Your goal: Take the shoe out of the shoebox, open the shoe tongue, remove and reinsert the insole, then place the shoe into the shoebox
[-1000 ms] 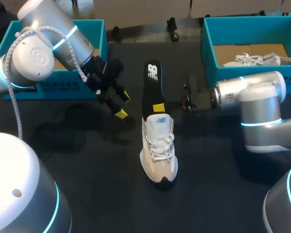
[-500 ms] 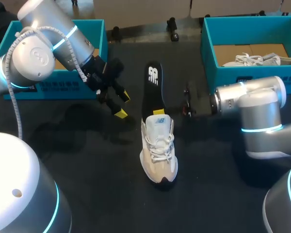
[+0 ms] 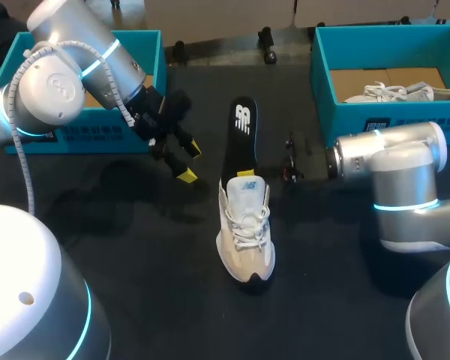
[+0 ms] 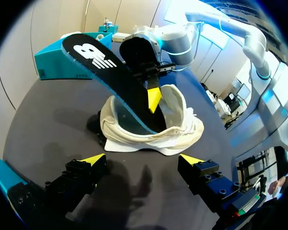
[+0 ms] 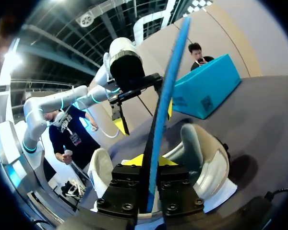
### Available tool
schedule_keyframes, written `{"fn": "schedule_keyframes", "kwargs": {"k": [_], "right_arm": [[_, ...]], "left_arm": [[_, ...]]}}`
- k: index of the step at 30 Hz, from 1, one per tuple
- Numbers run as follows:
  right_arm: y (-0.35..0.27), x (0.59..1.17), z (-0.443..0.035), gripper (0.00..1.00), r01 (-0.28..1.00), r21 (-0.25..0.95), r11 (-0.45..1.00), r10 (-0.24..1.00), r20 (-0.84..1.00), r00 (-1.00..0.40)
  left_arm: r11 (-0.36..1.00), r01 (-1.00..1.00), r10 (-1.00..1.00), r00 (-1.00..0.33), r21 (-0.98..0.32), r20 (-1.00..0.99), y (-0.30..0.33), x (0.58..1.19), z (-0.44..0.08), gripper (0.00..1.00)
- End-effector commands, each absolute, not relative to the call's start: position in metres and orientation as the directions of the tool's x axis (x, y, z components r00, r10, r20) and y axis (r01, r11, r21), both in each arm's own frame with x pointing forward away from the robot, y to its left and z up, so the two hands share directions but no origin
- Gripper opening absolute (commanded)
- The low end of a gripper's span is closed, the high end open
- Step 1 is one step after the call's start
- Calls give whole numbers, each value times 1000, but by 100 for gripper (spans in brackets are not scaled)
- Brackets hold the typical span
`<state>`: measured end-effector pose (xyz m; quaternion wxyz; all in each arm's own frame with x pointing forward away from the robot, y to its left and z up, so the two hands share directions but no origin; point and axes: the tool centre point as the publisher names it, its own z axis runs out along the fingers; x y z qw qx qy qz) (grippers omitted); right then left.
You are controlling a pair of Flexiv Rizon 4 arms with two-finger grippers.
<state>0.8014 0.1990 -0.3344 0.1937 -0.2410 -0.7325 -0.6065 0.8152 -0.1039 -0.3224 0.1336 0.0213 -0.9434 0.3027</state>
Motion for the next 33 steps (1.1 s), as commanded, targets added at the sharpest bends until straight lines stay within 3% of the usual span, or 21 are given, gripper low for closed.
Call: {"fn": "schedule_keyframes", "kwargs": {"k": [1, 7, 13, 33], "right_arm": [[199, 814, -324, 21, 578, 796, 179, 110, 568, -816], [201, 827, -321, 20, 562, 802, 201, 87, 557, -826], [203, 825, -325, 0, 572, 792, 213, 77, 570, -818], [207, 793, -342, 0, 637, 723, 268, 63, 646, -760]], "left_arm": [[818, -121, 40, -963, -563, 265, -104, 815, -322, 100], [818, -121, 40, -963, -563, 265, -104, 815, -322, 100], [818, -121, 40, -963, -563, 265, -104, 815, -322, 100], [818, -121, 40, -963, -563, 265, -104, 815, -322, 100]]}}
